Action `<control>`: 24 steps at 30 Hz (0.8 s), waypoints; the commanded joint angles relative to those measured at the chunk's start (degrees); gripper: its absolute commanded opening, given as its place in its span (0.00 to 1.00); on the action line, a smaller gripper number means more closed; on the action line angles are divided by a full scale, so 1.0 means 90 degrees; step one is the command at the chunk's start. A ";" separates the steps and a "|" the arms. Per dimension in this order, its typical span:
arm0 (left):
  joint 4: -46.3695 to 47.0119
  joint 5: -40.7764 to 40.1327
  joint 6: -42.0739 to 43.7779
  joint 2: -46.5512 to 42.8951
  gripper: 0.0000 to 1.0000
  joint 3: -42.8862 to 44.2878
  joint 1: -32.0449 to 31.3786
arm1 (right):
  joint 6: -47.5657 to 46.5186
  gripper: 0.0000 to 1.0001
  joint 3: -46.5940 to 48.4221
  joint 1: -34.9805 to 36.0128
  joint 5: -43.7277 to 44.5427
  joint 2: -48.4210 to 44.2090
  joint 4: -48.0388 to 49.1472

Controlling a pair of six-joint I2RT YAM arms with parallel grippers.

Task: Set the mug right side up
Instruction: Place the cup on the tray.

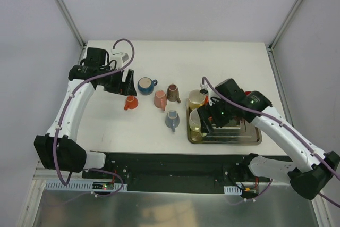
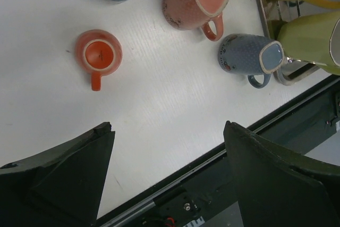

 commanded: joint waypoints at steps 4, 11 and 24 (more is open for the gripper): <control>0.0218 0.0019 0.0179 -0.0156 0.87 0.0508 -0.0163 | 0.0297 0.82 0.1076 -0.0192 0.0386 0.0446 0.1544; -0.0260 -0.2002 0.1585 -0.0860 0.91 0.0264 -0.0163 | 0.1529 0.75 0.0754 -0.0026 0.0436 0.0465 0.3558; -0.0348 -0.1184 0.0133 -0.2519 0.96 -0.0790 0.0392 | 0.0973 0.83 0.0987 0.0647 0.0708 0.1694 0.3725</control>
